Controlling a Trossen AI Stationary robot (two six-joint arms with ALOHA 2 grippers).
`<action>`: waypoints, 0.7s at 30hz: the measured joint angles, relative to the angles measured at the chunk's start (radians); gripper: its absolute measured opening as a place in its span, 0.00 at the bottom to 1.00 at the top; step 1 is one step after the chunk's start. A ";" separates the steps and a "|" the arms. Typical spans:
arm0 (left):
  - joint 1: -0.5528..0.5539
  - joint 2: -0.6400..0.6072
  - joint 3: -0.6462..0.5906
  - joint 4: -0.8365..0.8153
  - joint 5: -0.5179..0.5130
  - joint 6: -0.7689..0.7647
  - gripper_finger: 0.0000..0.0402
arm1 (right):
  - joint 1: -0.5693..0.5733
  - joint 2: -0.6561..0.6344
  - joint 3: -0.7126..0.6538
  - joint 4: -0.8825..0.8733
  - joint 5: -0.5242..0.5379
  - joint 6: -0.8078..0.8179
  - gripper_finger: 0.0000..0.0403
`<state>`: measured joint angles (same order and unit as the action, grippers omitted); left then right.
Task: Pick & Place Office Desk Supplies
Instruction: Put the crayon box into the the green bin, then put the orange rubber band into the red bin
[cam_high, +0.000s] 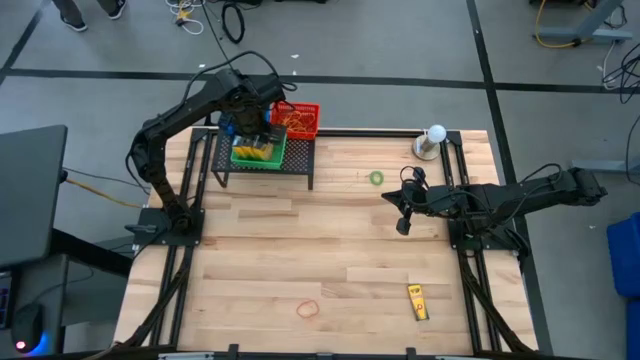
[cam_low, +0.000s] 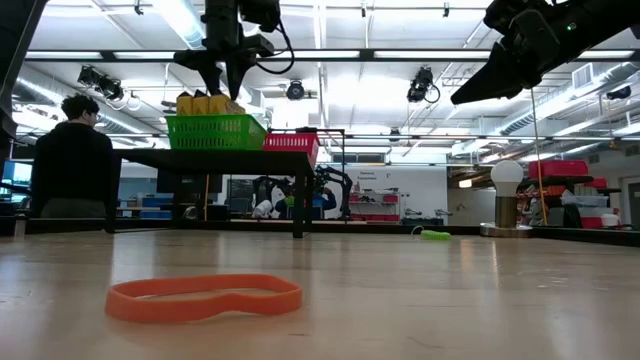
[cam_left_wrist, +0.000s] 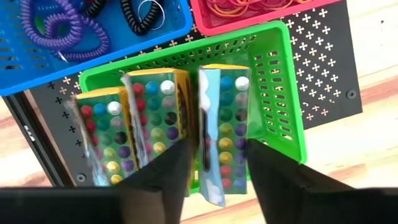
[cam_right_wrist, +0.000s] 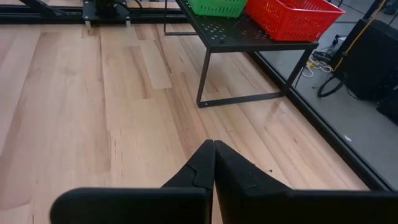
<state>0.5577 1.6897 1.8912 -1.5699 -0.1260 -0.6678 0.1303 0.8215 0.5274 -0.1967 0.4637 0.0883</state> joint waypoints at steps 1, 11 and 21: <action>-0.002 0.000 0.000 0.000 -0.005 0.000 0.44 | 0.000 0.000 0.000 0.000 0.000 0.000 0.03; -0.002 -0.001 0.075 -0.002 -0.007 0.029 0.54 | 0.000 0.000 0.000 0.000 0.000 0.001 0.03; -0.086 -0.009 0.202 0.044 -0.175 0.290 0.41 | 0.000 0.000 0.000 0.010 0.004 0.058 0.03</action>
<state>0.4721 1.6808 2.0927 -1.5256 -0.3009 -0.3775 0.1304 0.8215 0.5274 -0.1871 0.4680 0.1466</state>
